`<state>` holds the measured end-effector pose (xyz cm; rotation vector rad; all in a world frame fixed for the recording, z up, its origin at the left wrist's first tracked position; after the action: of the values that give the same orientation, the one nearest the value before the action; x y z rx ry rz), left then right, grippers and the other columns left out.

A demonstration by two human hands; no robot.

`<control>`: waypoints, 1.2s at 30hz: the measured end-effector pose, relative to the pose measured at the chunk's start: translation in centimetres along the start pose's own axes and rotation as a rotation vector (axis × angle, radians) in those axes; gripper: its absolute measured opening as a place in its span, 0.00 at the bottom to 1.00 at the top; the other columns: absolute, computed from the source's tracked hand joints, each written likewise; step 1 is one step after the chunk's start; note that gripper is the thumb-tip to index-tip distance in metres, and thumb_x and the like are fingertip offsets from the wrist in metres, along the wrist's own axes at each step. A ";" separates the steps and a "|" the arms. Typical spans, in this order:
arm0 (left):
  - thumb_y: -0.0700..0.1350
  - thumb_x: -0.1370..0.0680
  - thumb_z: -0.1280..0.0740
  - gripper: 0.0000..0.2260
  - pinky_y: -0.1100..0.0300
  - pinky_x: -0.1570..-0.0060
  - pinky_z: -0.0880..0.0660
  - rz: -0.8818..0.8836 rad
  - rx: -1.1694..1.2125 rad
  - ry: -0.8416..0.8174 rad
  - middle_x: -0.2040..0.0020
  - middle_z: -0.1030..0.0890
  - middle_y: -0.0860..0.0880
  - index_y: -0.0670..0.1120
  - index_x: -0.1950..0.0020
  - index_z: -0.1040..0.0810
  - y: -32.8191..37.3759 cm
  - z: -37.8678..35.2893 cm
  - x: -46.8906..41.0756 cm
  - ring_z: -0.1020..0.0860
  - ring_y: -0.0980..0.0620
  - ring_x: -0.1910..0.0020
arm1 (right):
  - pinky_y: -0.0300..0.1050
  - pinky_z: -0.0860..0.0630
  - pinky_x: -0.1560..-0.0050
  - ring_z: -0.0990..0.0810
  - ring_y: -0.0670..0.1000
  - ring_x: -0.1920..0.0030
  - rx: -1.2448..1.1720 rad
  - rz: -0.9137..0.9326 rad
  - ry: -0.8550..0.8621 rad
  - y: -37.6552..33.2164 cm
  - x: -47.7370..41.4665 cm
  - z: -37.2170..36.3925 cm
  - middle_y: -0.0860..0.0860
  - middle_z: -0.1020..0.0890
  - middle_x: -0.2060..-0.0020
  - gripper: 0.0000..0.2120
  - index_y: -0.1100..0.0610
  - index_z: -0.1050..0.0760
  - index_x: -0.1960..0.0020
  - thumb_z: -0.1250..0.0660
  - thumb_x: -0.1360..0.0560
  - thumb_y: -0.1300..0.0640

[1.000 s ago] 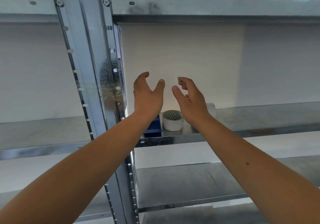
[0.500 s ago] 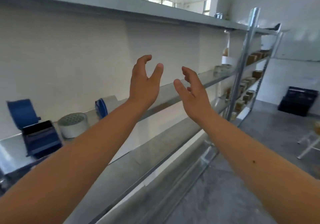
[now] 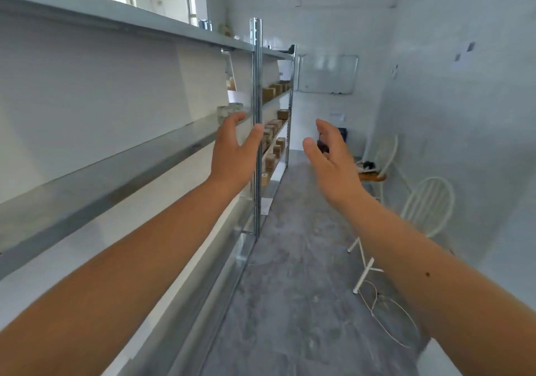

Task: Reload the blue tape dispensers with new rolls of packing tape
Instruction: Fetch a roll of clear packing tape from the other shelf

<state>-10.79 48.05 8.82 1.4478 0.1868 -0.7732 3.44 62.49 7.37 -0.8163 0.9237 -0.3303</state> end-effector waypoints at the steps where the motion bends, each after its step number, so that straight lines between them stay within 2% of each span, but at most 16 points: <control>1: 0.55 0.18 0.36 0.20 0.58 0.33 0.35 -0.004 0.005 -0.015 0.29 0.28 0.55 0.53 0.28 0.30 0.0 -1.1 -0.2 0.31 0.57 0.32 | 0.57 0.35 0.22 0.33 0.47 0.23 0.008 -0.013 0.014 0.8 -0.3 1.0 0.44 0.32 0.21 0.32 0.45 0.39 0.20 0.41 0.21 0.35; 7: 0.55 0.19 0.35 0.19 0.57 0.33 0.35 0.015 0.066 -0.066 0.31 0.28 0.56 0.55 0.28 0.29 -1.5 -7.1 -1.9 0.32 0.59 0.33 | 0.57 0.35 0.22 0.34 0.47 0.22 0.018 -0.029 0.060 6.0 -3.2 4.7 0.44 0.33 0.21 0.34 0.44 0.39 0.20 0.42 0.23 0.34; 13: 0.53 0.18 0.35 0.16 0.53 0.28 0.34 0.024 0.115 -0.099 0.27 0.29 0.54 0.57 0.30 0.28 -3.4 -11.4 -4.5 0.32 0.52 0.26 | 0.58 0.35 0.22 0.35 0.46 0.22 -0.026 -0.040 0.074 10.7 -7.1 6.0 0.44 0.34 0.21 0.31 0.43 0.41 0.20 0.40 0.20 0.38; 16: 0.52 0.18 0.35 0.15 0.59 0.33 0.33 0.062 0.151 -0.096 0.30 0.27 0.54 0.57 0.32 0.28 -4.7 -13.9 -5.9 0.30 0.53 0.28 | 0.57 0.36 0.22 0.36 0.46 0.22 -0.050 -0.054 0.075 13.0 -8.6 6.7 0.44 0.35 0.21 0.31 0.43 0.43 0.19 0.39 0.19 0.40; 21: 0.49 0.17 0.36 0.14 0.73 0.48 0.32 0.124 0.221 -0.088 0.41 0.25 0.62 0.53 0.31 0.27 -6.5 -17.9 -7.5 0.27 0.61 0.38 | 0.59 0.35 0.22 0.36 0.46 0.21 -0.044 -0.085 0.066 17.0 -10.5 7.5 0.42 0.35 0.20 0.33 0.42 0.42 0.19 0.40 0.22 0.35; 25: 0.49 0.16 0.36 0.16 0.75 0.48 0.34 0.134 0.251 -0.129 0.35 0.28 0.57 0.52 0.28 0.28 -7.3 -20.9 -8.6 0.30 0.59 0.33 | 0.58 0.35 0.22 0.36 0.45 0.21 -0.042 -0.096 0.063 19.4 -12.0 7.9 0.41 0.35 0.20 0.33 0.42 0.41 0.19 0.40 0.21 0.34; 28: 0.49 0.16 0.36 0.19 0.75 0.45 0.35 0.094 0.246 -0.131 0.30 0.31 0.57 0.56 0.26 0.32 -8.0 -22.6 -9.7 0.30 0.67 0.36 | 0.58 0.36 0.22 0.37 0.45 0.21 -0.054 -0.115 0.063 20.9 -13.4 7.7 0.41 0.35 0.20 0.33 0.41 0.41 0.20 0.39 0.22 0.34; 32: 0.50 0.17 0.35 0.24 0.71 0.41 0.36 0.067 0.243 -0.164 0.23 0.34 0.54 0.56 0.22 0.36 -9.9 -24.9 -12.2 0.32 0.72 0.37 | 0.59 0.36 0.22 0.36 0.45 0.21 -0.068 -0.161 0.063 23.4 -15.9 6.9 0.40 0.35 0.21 0.34 0.38 0.41 0.21 0.39 0.24 0.31; 36: 0.50 0.17 0.35 0.24 0.72 0.42 0.34 0.070 0.265 -0.170 0.23 0.34 0.54 0.55 0.21 0.36 -12.5 -27.2 -15.9 0.34 0.80 0.44 | 0.60 0.36 0.22 0.36 0.45 0.22 -0.088 -0.206 0.078 26.1 -19.2 5.6 0.39 0.35 0.21 0.35 0.38 0.40 0.21 0.39 0.25 0.30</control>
<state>-20.91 79.96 3.19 1.6186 -0.0997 -0.8826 -5.31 93.50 0.83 -0.9883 0.9335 -0.5061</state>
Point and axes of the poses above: each hand's wrist, its own x-axis away from the middle knuckle, its own z-axis out of the back of the hand, y = z × x, the point moved 5 cm from there along -x, towards the middle knuckle
